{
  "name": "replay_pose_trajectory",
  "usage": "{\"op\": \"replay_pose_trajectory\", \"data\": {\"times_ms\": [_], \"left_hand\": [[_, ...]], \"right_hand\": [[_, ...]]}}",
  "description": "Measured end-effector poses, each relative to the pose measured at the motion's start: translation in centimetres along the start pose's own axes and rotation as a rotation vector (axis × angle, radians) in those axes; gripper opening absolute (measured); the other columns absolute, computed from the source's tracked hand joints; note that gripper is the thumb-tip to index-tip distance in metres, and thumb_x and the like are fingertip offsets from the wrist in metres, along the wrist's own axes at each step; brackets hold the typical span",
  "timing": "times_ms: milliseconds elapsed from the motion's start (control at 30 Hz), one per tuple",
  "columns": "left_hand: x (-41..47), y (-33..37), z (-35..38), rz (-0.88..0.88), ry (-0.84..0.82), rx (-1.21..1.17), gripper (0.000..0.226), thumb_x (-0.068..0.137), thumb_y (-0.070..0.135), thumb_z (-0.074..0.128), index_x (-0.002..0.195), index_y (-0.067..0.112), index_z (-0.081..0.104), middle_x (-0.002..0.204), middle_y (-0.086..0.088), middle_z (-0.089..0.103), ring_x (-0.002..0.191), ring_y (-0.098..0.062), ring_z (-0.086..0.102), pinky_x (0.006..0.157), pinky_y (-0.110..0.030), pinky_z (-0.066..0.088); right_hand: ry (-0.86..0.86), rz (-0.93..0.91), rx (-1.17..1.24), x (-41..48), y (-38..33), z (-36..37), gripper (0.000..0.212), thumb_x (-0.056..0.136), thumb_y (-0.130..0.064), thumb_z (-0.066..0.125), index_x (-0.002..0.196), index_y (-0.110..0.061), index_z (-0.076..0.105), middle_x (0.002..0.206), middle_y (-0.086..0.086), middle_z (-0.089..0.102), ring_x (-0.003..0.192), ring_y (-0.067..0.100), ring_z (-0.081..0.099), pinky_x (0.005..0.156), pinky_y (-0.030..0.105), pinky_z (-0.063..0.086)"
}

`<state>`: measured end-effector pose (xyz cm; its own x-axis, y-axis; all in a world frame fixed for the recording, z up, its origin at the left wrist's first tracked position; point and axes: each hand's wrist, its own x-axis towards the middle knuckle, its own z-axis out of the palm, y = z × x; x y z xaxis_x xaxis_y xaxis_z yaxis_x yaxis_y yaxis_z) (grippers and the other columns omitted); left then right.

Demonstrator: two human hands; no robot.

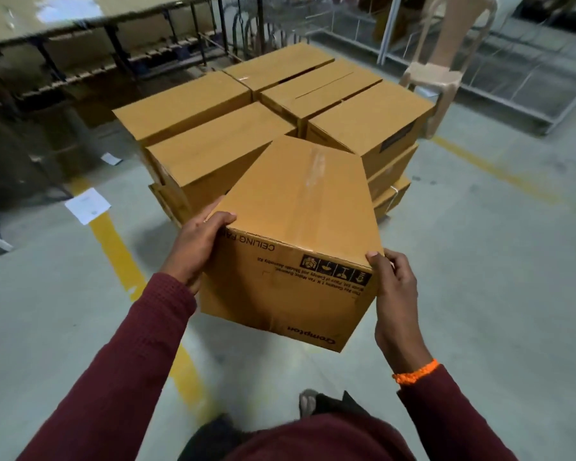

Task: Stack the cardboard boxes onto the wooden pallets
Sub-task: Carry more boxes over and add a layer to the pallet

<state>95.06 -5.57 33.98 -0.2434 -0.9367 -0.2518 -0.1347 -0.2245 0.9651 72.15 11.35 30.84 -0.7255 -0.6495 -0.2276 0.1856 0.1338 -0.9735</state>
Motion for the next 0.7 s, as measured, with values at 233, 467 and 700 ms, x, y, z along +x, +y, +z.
{"op": "replay_pose_trajectory", "data": {"times_ms": [233,467,700], "left_hand": [[8.3,-2.4,-10.6,-0.04,-0.267,-0.006,0.052,0.096,0.035,0.064,0.146,0.029,0.053,0.127,0.014,0.069,0.116,-0.004,0.065,0.092,-0.022,0.05],[14.8,-1.0,-18.8,-0.06,-0.475,0.049,0.053,0.1,0.031,0.059,0.151,0.03,0.044,0.133,0.016,0.054,0.107,0.011,0.054,0.085,-0.014,0.045],[20.5,0.2,-21.9,-0.082,-0.635,0.187,0.064,0.101,0.038,0.056,0.158,0.029,0.031,0.162,-0.003,0.034,0.139,-0.015,0.038,0.104,-0.029,0.032]], "right_hand": [[0.207,-0.009,-0.012,-2.7,2.6,12.4,0.025,0.102,-0.035,0.053,0.119,-0.019,0.062,0.108,0.002,0.068,0.095,0.018,0.063,0.074,0.034,0.048],[0.342,-0.015,-0.02,-6.1,3.3,22.1,0.022,0.101,-0.029,0.054,0.117,-0.017,0.062,0.104,0.0,0.069,0.089,0.013,0.063,0.074,0.033,0.047],[0.359,-0.01,-0.051,-5.9,3.2,26.9,0.029,0.1,-0.034,0.058,0.123,-0.016,0.059,0.11,0.0,0.07,0.085,0.001,0.066,0.074,0.028,0.047]]}}
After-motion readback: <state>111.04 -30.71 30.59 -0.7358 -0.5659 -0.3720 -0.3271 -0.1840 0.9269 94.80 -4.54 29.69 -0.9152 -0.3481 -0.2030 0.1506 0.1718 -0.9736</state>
